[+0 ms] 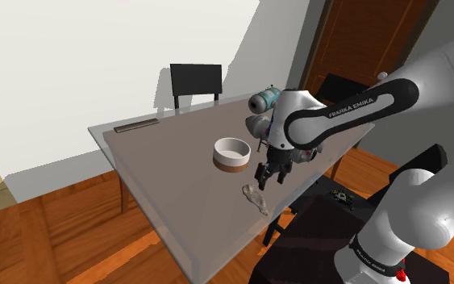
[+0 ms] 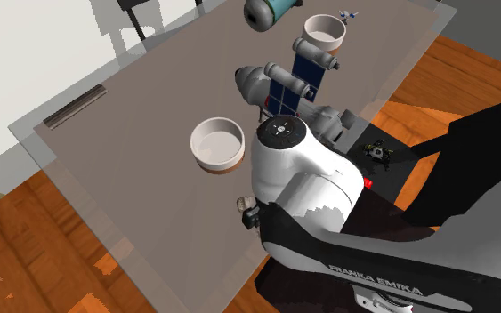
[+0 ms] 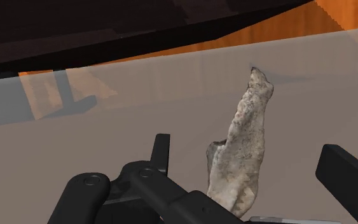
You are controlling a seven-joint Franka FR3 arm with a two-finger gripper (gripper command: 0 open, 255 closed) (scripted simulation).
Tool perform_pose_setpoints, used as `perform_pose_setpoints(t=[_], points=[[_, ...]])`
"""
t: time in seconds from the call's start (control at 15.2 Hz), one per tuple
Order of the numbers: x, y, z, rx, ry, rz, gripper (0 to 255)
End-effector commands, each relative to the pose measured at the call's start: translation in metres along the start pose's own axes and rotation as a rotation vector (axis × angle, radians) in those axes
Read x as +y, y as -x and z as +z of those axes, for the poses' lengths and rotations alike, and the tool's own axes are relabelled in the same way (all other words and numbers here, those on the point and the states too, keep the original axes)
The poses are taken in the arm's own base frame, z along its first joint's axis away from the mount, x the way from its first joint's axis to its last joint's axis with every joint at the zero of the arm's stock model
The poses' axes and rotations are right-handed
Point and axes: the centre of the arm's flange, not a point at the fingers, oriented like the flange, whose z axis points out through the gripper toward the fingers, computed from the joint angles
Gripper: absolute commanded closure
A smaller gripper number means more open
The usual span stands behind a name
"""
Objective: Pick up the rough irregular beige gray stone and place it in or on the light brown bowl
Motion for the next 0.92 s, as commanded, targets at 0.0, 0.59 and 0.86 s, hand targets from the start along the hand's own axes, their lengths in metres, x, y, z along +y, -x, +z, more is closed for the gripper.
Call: perform_pose_setpoints(t=[0.0, 0.59, 0.86], points=[[-0.005, -0.004, 0.017, -0.006, 0.001, 0.013, 0], [-0.005, -0.003, 0.057, -0.006, 0.002, 0.013, 0], [-0.005, -0.003, 0.057, -0.006, 0.001, 0.013, 0]])
